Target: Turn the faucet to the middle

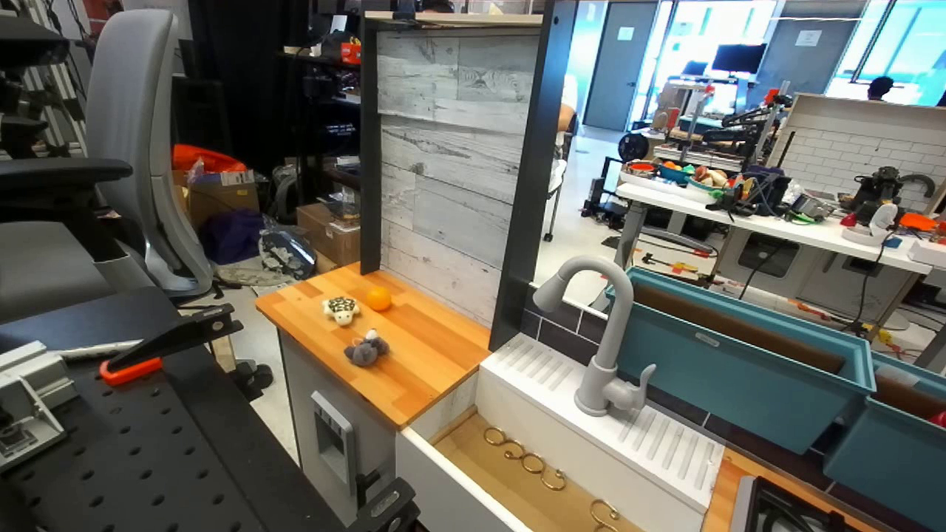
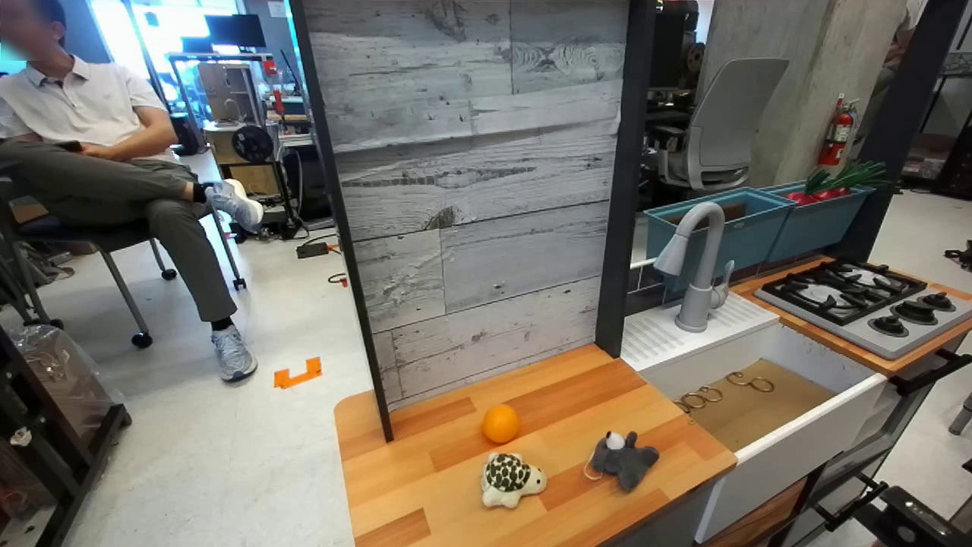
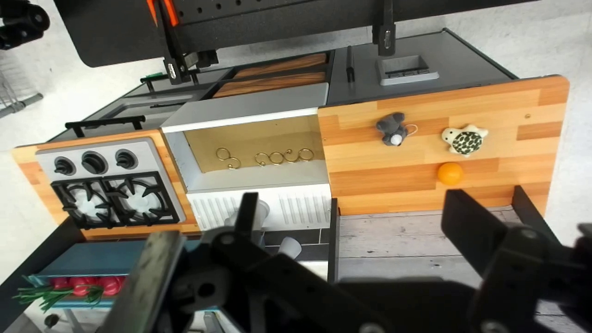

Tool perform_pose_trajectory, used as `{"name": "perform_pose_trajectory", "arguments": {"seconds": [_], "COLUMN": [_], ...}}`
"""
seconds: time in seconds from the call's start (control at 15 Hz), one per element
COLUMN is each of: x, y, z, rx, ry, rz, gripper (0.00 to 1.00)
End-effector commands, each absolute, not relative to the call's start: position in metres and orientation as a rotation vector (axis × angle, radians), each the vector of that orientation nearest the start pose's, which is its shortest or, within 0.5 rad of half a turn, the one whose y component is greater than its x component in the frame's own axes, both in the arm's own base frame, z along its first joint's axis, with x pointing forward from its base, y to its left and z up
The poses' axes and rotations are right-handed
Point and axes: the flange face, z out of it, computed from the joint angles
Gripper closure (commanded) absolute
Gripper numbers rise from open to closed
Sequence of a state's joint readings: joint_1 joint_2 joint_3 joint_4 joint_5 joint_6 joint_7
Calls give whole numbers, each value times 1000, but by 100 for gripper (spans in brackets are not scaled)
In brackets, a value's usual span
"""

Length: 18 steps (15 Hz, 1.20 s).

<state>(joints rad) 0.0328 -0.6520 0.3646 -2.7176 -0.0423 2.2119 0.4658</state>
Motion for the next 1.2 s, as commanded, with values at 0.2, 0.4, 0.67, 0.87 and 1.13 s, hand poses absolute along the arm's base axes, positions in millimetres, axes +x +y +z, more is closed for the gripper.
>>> {"name": "perform_pose_trajectory", "arguments": {"seconds": [0.2, 0.4, 0.67, 0.87, 1.13], "x": [389, 418, 456, 486, 525], "y": [125, 113, 97, 86, 73], "z": [383, 361, 329, 305, 279], "rx": [-3319, -3331, -3330, -3297, -3197], "ry": [295, 388, 486, 556, 698], "rz": [-313, -306, -298, -264, -276], "gripper": [0, 0, 0, 0, 0]}}
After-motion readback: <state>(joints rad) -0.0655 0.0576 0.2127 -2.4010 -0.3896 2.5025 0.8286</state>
